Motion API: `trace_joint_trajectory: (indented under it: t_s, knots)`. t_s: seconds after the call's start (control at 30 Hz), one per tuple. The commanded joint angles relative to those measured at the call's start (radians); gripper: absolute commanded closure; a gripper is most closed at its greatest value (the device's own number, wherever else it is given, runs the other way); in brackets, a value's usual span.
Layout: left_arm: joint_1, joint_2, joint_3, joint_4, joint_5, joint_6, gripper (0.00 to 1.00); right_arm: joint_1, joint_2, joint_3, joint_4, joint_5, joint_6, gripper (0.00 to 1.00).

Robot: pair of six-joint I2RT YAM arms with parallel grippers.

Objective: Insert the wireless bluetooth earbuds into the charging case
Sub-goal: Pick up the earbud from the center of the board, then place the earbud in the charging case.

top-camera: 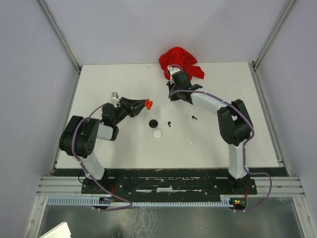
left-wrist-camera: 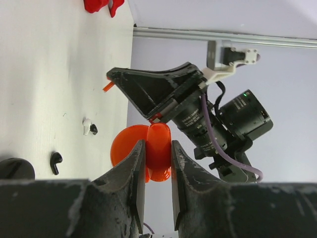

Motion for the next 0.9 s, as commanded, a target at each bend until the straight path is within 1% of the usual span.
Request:
trace_joint_trajectory:
  t_s: [0.0, 0.13, 0.23, 0.3, 0.37, 0.5, 0.67, 0.8, 0.87]
  knots:
    - [0.008, -0.004, 0.011, 0.031, 0.008, -0.013, 0.97, -0.002, -0.115, -0.094, 0.206, -0.091, -0.042, 0.99]
    - [0.008, 0.022, 0.034, 0.027, 0.020, -0.034, 0.97, -0.001, -0.214, -0.231, 0.394, -0.177, -0.066, 0.99]
    - [0.006, 0.049, 0.068, 0.020, 0.039, -0.059, 0.97, -0.001, -0.288, -0.355, 0.591, -0.246, -0.091, 0.99]
    - [0.005, 0.058, 0.089, 0.010, 0.049, -0.066, 0.97, -0.001, -0.318, -0.427, 0.721, -0.280, -0.095, 0.99]
    - [0.002, 0.062, 0.103, -0.015, 0.053, -0.067, 0.97, 0.000, -0.339, -0.475, 0.806, -0.314, -0.097, 0.99]
    - [-0.004, 0.074, 0.132, -0.055, 0.059, -0.064, 0.97, 0.003, -0.364, -0.552, 0.987, -0.400, -0.102, 0.99]
    - [-0.022, 0.121, 0.174, -0.044, 0.086, -0.091, 0.97, 0.032, -0.362, -0.647, 1.239, -0.490, -0.181, 0.99]
    - [-0.040, 0.156, 0.204, -0.034, 0.115, -0.104, 0.97, 0.060, -0.345, -0.684, 1.358, -0.548, -0.247, 0.99]
    - [-0.044, 0.162, 0.210, -0.036, 0.122, -0.105, 0.97, 0.069, -0.342, -0.692, 1.391, -0.566, -0.260, 0.99]
